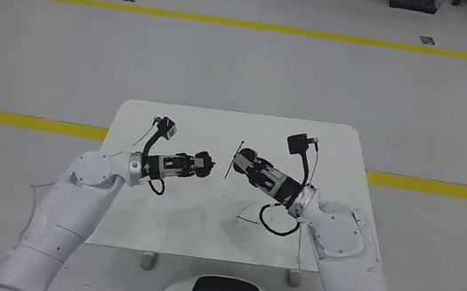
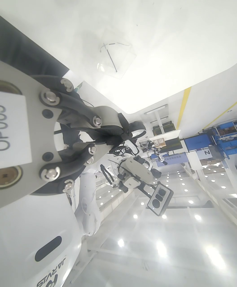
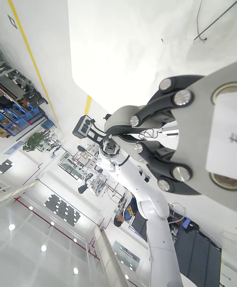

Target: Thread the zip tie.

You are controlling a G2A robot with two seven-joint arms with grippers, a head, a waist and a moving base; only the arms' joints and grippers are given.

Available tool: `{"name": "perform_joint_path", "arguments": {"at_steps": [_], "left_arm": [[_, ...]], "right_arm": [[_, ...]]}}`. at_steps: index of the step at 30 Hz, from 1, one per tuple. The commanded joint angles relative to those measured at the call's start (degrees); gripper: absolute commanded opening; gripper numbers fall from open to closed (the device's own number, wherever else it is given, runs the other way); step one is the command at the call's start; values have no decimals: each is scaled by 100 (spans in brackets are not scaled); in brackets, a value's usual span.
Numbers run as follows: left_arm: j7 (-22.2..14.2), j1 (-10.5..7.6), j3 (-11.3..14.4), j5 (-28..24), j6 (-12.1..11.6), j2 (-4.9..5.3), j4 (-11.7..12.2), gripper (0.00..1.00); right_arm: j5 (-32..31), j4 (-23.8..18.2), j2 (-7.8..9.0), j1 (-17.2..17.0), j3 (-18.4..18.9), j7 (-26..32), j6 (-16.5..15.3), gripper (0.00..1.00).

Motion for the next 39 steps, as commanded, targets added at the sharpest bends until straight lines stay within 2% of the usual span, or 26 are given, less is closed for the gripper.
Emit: {"name": "perform_joint_path", "arguments": {"at_steps": [1,8,9,13,19,23,30,31,33,39], "left_arm": [[0,0,0,0,0,0,0,0],[0,0,0,0,0,0,0,0],[143,34,40,64,40,-2,-59,0],[504,261,148,408,189,18,-316,0],[1008,628,176,420,542,48,-614,0],[1255,829,180,347,817,67,-780,0],[1762,1055,149,418,1187,100,-1007,0],[1852,1078,137,472,1204,105,-1060,0],[2020,1112,124,731,1085,118,-1201,0],[2020,1112,124,731,1085,118,-1201,0]], "right_arm": [[2,0,-1,0,1,4,0,0],[-14,0,0,-1,2,-25,3,0],[-100,23,2,-24,-23,-181,15,0],[-386,12,18,-133,-118,-881,0,0],[-966,25,126,-267,-348,-1784,0,0],[-1211,153,237,-250,-552,-2160,0,0],[-1359,541,446,-112,-877,-2706,0,0],[-1355,587,473,-83,-923,-2727,0,0],[-1366,605,491,-62,-943,-2756,0,0],[-1366,605,491,-62,-943,-2756,0,0]]}}
